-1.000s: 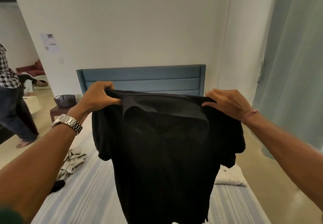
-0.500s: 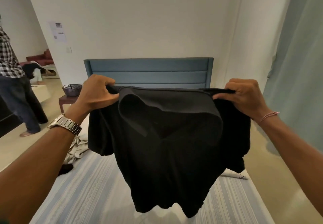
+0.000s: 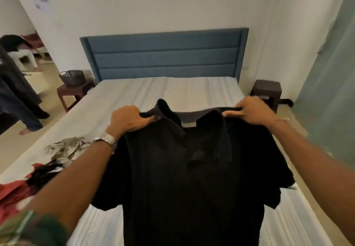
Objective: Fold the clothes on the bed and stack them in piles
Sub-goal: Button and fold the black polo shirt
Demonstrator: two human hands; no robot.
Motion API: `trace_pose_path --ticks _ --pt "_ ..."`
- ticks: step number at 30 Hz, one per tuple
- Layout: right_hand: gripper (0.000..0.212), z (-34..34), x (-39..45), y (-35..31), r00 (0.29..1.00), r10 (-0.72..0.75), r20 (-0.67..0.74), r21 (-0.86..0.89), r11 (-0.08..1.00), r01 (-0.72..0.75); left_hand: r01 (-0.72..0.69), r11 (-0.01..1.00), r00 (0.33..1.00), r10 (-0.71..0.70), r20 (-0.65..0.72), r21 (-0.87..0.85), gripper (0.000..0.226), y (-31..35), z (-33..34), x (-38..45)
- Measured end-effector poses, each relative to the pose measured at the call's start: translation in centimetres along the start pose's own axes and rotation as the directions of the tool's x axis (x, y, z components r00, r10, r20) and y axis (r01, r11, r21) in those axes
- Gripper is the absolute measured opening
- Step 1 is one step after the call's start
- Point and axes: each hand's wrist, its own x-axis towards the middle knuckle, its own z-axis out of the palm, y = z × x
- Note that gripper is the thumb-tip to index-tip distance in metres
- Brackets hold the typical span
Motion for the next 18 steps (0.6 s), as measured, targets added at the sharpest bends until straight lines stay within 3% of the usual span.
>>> trace_pose_path --ticks 2,4,6,8,10,14,18 --pt "0.085 7.9 3.1 2.6 0.989 0.145 -0.01 -0.053 0.988 -0.146 0.047 0.995 0.999 -0.044 -0.031 0.088 0.092 -0.3 8.6 3.0" --pt "0.064 16.1 5.1 5.3 0.953 0.28 -0.113 0.029 0.96 -0.278 0.13 0.987 0.991 -0.127 -0.032 0.096 0.083 0.1 17.5 4.5" --pt "0.046 24.6 4.8 7.1 0.9 0.393 -0.187 0.212 0.911 -0.354 0.178 0.982 0.981 -0.183 0.066 0.064 0.08 0.9 25.8 3.3" --pt "0.04 33.3 1.5 7.4 0.862 0.498 -0.091 0.347 0.827 -0.442 0.117 0.993 0.965 -0.121 0.232 0.035 0.073 1.2 33.9 -0.3" --pt "0.029 41.0 -2.5 7.3 0.844 0.536 -0.001 0.408 0.771 -0.489 0.078 0.992 0.919 -0.033 0.392 -0.101 0.063 1.0 40.8 -3.7" --pt "0.006 47.5 -8.5 6.4 0.823 0.568 0.007 0.482 0.719 -0.501 0.14 0.876 0.848 0.135 0.513 -0.462 0.032 1.4 45.7 -6.9" --pt "0.012 50.7 -9.1 5.8 0.854 0.52 0.001 0.434 0.769 -0.468 0.146 0.783 0.869 0.191 0.456 -0.605 0.028 3.2 48.5 -6.2"
